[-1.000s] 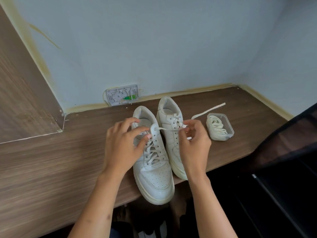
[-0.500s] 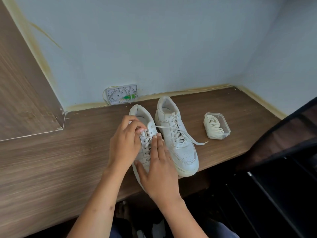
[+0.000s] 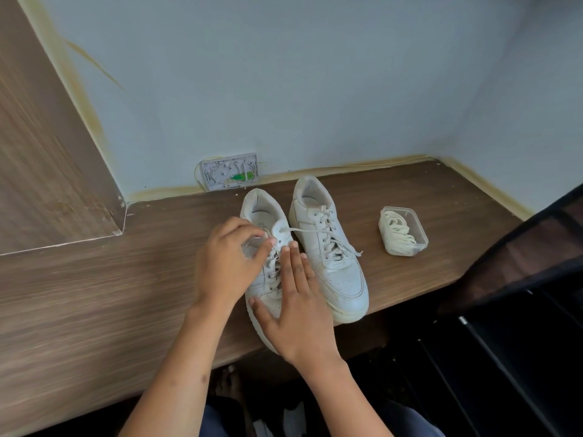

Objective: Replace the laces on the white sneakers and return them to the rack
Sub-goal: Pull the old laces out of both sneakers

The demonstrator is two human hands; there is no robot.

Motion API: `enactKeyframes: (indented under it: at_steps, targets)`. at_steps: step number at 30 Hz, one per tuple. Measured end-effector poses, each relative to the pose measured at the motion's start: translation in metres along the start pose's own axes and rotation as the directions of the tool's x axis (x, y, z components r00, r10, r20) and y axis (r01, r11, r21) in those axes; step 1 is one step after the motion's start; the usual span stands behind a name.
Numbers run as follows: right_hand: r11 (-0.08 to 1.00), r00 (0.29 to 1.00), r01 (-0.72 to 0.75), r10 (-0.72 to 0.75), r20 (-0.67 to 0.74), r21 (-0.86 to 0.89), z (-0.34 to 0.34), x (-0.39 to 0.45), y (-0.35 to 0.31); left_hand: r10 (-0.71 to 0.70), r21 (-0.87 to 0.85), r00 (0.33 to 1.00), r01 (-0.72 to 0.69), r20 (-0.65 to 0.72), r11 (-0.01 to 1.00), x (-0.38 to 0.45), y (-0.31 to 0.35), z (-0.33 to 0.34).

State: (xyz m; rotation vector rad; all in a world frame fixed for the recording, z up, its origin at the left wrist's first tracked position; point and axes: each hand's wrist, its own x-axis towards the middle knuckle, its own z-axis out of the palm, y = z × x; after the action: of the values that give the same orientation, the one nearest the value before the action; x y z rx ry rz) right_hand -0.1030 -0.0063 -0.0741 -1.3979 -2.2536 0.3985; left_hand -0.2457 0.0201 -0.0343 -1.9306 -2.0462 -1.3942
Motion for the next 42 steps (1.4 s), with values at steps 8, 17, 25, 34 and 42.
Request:
enactKeyframes:
  at_steps: [8, 17, 25, 34, 42]
  targets:
    - [0.998, 1.000, -0.018, 0.018, -0.005, -0.062, 0.003, 0.002, -0.004, 0.108, 0.125, 0.991, -0.117, 0.076, 0.985, 0.000, 0.003, 0.000]
    - [0.994, 1.000, 0.003, -0.001, 0.016, -0.109, -0.001, 0.003, -0.003, -0.218, -0.220, 0.922, 0.296, 0.320, 0.929, 0.006, -0.029, -0.028]
    - [0.998, 1.000, -0.006, 0.007, 0.010, -0.066, 0.002, 0.006, -0.005, 0.084, 0.203, 0.995, -0.091, 0.045, 0.975, 0.004, -0.007, -0.013]
    - [0.993, 0.984, -0.116, 0.117, -0.137, 0.015, 0.012, 0.004, -0.017, 0.098, 0.128, 0.993, -0.089, -0.067, 0.988, 0.006, -0.008, -0.011]
    - [0.991, 0.980, -0.133, 0.132, -0.152, 0.008, 0.013, 0.005, -0.020, -0.326, -0.005, 0.824, 0.370, 0.463, 0.929, -0.004, -0.044, -0.047]
